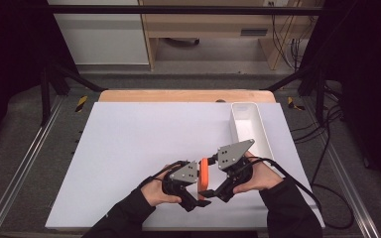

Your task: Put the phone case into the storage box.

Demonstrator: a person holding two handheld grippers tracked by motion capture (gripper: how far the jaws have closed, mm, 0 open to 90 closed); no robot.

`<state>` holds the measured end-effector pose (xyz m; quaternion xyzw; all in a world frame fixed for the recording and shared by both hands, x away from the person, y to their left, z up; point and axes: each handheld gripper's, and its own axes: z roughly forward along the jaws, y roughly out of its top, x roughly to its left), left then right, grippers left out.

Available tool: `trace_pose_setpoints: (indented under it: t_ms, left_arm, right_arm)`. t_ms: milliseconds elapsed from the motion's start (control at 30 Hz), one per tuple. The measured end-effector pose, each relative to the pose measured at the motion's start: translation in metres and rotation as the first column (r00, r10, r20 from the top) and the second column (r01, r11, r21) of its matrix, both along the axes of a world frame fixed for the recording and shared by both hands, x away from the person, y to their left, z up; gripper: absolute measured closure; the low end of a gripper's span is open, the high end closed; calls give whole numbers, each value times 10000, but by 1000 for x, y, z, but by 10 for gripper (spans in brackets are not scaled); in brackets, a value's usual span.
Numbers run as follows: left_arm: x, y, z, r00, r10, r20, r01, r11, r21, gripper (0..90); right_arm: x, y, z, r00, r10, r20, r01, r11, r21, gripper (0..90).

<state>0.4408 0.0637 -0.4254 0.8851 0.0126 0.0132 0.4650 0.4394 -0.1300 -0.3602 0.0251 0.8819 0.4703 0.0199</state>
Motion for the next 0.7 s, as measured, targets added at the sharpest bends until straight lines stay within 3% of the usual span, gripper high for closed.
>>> trace_pose_setpoints:
  t_ms: [700]
  left_arm:
    - [0, 0, -1, 10000, 25, 8, -26, 10000, 80, 153]
  right_arm:
    - [1, 0, -1, 10000, 58, 8, -57, 9999, -101, 161]
